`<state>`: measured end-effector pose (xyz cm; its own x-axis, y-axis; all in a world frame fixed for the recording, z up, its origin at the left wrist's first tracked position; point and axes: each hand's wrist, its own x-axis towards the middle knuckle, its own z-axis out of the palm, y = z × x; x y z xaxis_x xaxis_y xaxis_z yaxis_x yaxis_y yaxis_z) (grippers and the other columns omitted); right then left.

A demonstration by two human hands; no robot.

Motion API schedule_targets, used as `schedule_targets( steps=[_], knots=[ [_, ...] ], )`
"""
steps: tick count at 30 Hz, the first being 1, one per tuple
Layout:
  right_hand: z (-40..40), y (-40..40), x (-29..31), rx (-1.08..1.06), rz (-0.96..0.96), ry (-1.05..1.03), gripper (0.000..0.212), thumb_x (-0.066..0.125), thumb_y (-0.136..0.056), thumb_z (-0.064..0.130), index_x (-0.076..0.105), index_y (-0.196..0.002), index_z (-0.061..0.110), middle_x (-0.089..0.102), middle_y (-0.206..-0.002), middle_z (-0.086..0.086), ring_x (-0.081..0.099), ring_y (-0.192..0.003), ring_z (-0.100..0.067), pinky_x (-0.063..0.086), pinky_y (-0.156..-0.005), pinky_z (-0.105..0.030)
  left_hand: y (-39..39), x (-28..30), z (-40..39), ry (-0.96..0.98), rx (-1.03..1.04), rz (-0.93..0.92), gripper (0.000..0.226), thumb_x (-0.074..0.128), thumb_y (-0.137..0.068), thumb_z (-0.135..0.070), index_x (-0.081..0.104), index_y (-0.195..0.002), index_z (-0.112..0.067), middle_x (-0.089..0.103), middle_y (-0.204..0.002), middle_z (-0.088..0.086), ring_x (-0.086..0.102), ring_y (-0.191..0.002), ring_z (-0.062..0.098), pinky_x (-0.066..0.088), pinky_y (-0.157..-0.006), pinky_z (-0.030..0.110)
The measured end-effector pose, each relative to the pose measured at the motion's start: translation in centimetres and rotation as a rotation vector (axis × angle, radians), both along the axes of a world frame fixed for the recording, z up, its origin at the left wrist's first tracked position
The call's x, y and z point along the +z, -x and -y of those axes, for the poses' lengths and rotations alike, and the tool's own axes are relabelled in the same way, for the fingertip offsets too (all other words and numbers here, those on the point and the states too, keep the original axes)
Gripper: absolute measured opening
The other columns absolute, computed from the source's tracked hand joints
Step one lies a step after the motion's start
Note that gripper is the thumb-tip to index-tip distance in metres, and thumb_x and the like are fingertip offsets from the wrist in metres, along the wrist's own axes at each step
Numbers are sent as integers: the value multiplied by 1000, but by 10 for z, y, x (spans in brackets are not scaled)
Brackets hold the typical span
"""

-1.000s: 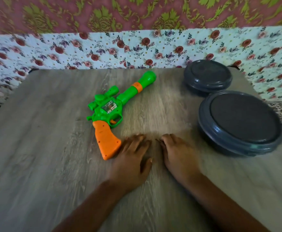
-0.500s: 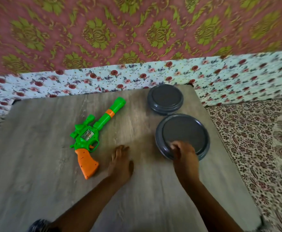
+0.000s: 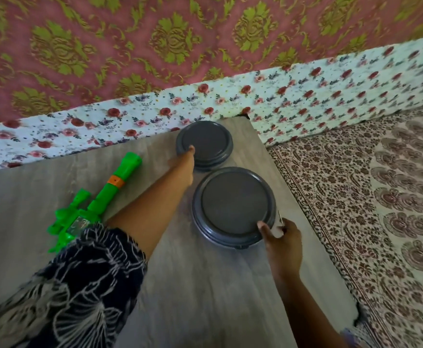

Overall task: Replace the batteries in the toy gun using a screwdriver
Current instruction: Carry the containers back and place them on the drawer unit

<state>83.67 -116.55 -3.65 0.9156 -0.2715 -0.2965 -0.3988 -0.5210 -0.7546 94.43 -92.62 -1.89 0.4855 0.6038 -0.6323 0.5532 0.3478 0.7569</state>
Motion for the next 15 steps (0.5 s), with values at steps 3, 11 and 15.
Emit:
schedule_targets(
  steps=[3,11,15],
  knots=[
    [-3,-3,1,2,-23,-104,37,70,-78,34,60,-98,4,64,-90,-9,58,-79,-22,41,-59,-24,-16,-6,-1,42,-12,-20,70,62,-85,-48,43,-137,-6,47,-137,12,51,-122,30,48,-100,40],
    [-5,-4,5,-143,-222,-607,30,70,-79,17,46,-62,14,40,-50,4,34,-49,-13,29,-49,-27,-4,-15,9,345,28,84,18,56,-94,-27,52,-96,-10,48,-74,5,48,-61,16,46,-56,28],
    [-7,-2,9,-182,-257,-698,28,68,-80,15,43,-69,11,33,-57,-4,31,-51,-15,29,-51,-30,22,-4,-4,394,127,155,18,60,-91,-23,53,-83,-10,47,-71,5,45,-58,13,48,-58,26]
  ],
)
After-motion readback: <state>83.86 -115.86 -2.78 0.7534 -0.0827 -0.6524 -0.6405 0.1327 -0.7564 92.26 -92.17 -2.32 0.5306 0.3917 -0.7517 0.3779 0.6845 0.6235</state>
